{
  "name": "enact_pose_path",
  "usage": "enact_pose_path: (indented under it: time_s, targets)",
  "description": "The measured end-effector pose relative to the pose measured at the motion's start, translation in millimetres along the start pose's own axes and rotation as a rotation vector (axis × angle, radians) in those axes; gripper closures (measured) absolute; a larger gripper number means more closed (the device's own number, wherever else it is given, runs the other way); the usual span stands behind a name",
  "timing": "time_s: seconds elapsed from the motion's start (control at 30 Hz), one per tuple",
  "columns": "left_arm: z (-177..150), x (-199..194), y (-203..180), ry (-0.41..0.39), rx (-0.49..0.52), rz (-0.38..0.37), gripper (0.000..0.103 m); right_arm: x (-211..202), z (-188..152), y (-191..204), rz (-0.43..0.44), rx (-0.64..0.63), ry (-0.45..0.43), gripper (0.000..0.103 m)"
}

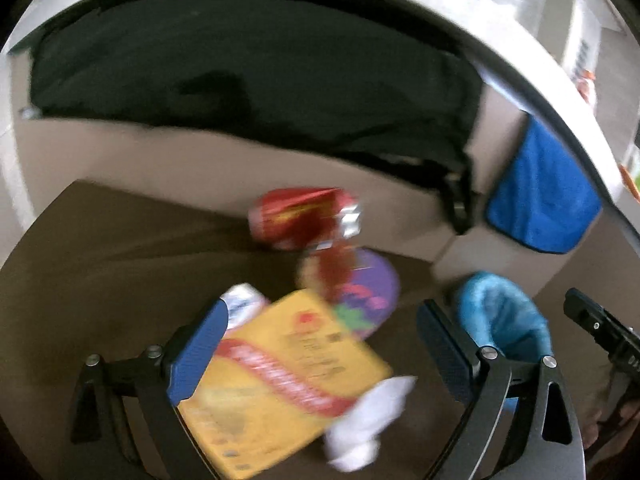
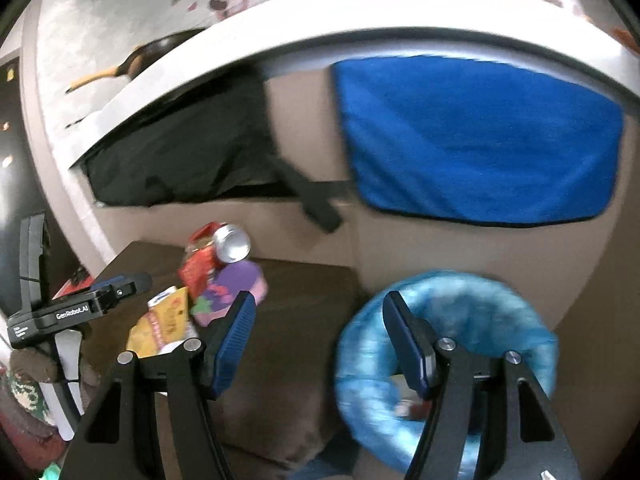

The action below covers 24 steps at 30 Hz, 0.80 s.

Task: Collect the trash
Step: 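Move both tools back from the bin to the table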

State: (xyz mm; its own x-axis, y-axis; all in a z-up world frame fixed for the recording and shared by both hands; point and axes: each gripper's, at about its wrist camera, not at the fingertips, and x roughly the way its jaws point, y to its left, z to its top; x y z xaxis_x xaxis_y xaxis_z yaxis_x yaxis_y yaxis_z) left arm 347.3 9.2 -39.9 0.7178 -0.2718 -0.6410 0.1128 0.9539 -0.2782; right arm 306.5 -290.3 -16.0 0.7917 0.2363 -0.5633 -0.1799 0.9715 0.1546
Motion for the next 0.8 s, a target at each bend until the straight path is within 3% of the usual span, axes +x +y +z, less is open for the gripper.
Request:
enact_pose_path:
  time_s: [0.13,0.27,0.4,0.5,0.63,0.8]
  targets:
    - [-2.0,-1.7,46.2,0.026,-0.055,0.026,0.009,26.8,-0.3,33.0,0.045,-0.030,0.052,0.040]
    - [-0.4,9.7,67.6,0.064,-0.042,0.029,0.009,46.3,-2.3,53.6,0.067,-0.047,0.085,0.040]
    - [3.5,28.0,74.3,0.086,-0.018,0.039,0.015,59.8,-5.0,63.9,0.082,-0.051,0.122,0.040]
    - [9.3,40.1,84.9,0.089,-0.017,0.088,0.015,61.8,-7.5,65.9,0.082,-0.056,0.133,0.040]
    - [4.7,54.3,90.8,0.149,0.023,0.146,0.015,61.4,-12.0,59.6,0.073,-0.049,0.146,0.040]
    - [-12.9,53.6,83.5,0.200,0.067,0.111,0.016,72.5,-18.3,51.6,0.098,-0.003,0.182,0.040]
